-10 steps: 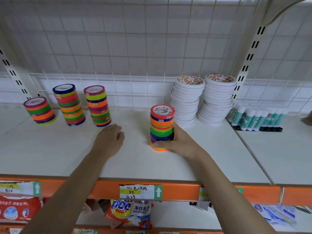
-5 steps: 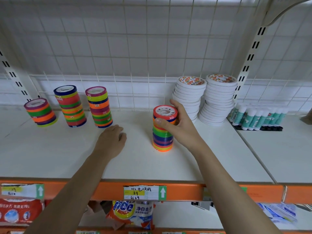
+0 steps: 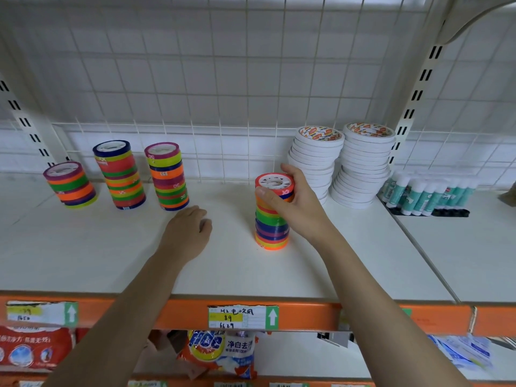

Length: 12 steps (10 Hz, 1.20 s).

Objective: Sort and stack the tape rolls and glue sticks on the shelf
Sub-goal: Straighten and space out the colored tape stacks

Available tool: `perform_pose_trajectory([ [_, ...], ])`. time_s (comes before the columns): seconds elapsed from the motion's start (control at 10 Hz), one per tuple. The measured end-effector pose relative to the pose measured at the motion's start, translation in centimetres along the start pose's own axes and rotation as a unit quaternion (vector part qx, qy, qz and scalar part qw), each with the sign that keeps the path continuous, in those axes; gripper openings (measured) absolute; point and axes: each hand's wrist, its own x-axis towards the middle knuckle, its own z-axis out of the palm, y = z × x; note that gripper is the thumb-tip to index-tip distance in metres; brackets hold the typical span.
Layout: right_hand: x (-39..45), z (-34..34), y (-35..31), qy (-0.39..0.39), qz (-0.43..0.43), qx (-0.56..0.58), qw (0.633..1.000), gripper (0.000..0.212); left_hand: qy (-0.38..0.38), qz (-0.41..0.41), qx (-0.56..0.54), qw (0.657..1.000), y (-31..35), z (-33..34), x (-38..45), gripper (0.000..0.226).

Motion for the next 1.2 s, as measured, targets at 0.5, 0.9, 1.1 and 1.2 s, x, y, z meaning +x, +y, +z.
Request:
perform_pose_trajectory([
  [0.5,0.14,-0.1,-0.11,-0.01,0.033,0.034,0.999,0.051,-0.002,-0.002,0.011,1.0,0.14,-0.02,-0.06,0.041],
  [0.9,0.31,-0.16,0.12,-0.013,0.027,0.04,0.999,0.053,0.005,0.005,0.01,1.0,-0.03,0.1,0.09,0.039],
  [1.1,0.33,-0.24,0.28,-0.02,0.026,0.04,0.999,0.061,0.003,0.002,0.017,1.0,0.04,0.06,0.01,0.04],
  [1.2,0.19,-0.39,0.5,-0.032,0.026,0.046,0.998,0.064,0.005,0.003,0.017,1.0,0.11,0.04,0.05,0.04],
])
